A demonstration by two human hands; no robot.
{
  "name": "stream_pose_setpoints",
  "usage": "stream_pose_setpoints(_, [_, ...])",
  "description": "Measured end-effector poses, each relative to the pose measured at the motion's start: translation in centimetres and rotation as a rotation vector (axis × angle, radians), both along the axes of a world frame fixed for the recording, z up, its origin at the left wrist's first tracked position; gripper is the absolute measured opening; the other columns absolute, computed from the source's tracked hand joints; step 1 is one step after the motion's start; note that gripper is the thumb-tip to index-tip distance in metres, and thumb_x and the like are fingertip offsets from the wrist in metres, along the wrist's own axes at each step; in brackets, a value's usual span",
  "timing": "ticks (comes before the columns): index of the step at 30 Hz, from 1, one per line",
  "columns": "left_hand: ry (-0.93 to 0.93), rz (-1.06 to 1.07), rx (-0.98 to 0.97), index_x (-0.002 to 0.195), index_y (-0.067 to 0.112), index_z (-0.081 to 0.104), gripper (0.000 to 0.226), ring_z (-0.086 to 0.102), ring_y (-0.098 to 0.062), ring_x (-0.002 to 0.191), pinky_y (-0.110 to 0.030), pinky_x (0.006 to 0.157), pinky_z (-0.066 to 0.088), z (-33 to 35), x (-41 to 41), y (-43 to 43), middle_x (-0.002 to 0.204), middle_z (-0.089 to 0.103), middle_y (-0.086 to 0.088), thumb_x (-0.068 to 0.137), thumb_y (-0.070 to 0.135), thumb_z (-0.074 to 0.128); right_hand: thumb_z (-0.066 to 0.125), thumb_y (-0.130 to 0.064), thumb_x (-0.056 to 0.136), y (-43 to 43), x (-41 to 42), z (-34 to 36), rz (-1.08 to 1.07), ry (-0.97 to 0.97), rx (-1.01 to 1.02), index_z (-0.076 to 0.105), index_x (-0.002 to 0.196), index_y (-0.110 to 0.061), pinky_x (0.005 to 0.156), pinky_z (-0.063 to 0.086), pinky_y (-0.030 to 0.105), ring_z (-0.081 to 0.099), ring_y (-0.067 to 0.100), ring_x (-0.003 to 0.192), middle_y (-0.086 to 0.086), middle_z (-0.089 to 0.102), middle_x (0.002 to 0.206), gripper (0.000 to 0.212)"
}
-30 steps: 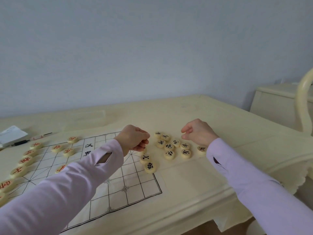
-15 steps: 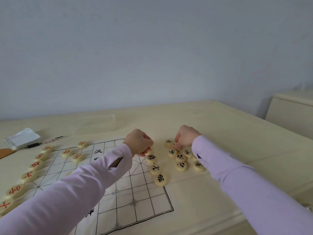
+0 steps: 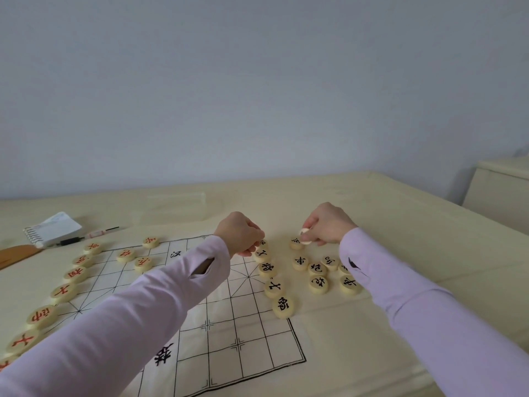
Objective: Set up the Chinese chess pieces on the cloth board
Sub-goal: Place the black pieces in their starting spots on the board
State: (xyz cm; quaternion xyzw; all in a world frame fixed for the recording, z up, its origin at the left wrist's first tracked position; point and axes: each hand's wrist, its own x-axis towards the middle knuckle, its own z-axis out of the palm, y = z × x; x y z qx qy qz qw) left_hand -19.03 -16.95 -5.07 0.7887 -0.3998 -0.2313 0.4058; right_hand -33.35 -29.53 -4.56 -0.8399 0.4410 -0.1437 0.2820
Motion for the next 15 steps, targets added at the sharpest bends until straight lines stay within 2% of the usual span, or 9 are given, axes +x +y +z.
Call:
stream_pose_setpoints(2, [0.012,0.006,-0.028,0.071,0.009,0.060,0.018,0.053,-0.012,0.053,-0.022,0.054,0.052,0.1,0.2,-0.3,0.064,0.059,-0.003,0.088,0.014,0.060,0.074,-0.010,0.077,0.3,0.6,0.6,0.027,-0.150,0.068,0.068,0.099,-0.006,0.071,0.055,0.025,0.065,0.022,0.069,0.008,0.068,0.087,0.023])
stream_pose_setpoints(5, [0.077,0.001,-0.088,0.083,0.002,0.066,0.028,0.056,-0.013,0.059,-0.023,0.064,0.055,0.5,0.5,-0.7,0.067,0.062,-0.003,0.085,0.030,0.067,0.070,-0.002,0.081,1.0,1.9,1.3,0.099,-0.341,0.274,0.064,0.110,0.004,0.085,0.056,0.031,0.067,0.026,0.079,0.011,0.067,0.087,0.030])
stream_pose_setpoints(7, [0.167,-0.015,-0.128,0.093,-0.001,0.068,0.034,0.058,-0.016,0.066,-0.027,0.076,0.056,0.8,0.9,-0.8,0.073,0.064,-0.005,0.082,0.032,0.070,0.065,0.005,0.083,1.5,2.8,1.5,0.146,-0.448,0.407,0.059,0.113,0.011,0.078,0.058,0.027,0.066,0.026,0.079,0.012,0.065,0.084,0.031])
stream_pose_setpoints(10, [0.246,-0.027,-0.168,0.097,-0.004,0.069,0.028,0.059,-0.019,0.075,-0.034,0.088,0.055,1.0,1.9,-1.0,0.083,0.066,-0.012,0.082,0.020,0.071,0.061,0.010,0.083,2.0,3.9,1.6,0.187,-0.521,0.514,0.058,0.112,0.013,0.064,0.058,0.019,0.065,0.020,0.070,0.013,0.064,0.083,0.029])
stream_pose_setpoints(12, [0.279,-0.020,-0.180,0.094,-0.004,0.069,0.020,0.059,-0.019,0.075,-0.032,0.084,0.056,1.0,2.8,-1.2,0.086,0.066,-0.014,0.083,0.013,0.070,0.060,0.010,0.084,1.9,4.6,1.5,0.187,-0.539,0.542,0.058,0.112,0.014,0.064,0.058,0.020,0.064,0.020,0.070,0.015,0.064,0.085,0.029])
stream_pose_setpoints(15, [0.336,0.004,-0.182,0.096,-0.006,0.067,0.020,0.058,-0.014,0.065,-0.020,0.063,0.057,0.9,4.1,-1.9,0.077,0.064,-0.011,0.083,0.009,0.069,0.058,0.008,0.086,1.3,5.6,1.3,0.168,-0.496,0.503,0.058,0.112,0.013,0.062,0.057,0.020,0.063,0.021,0.069,0.018,0.063,0.086,0.026])
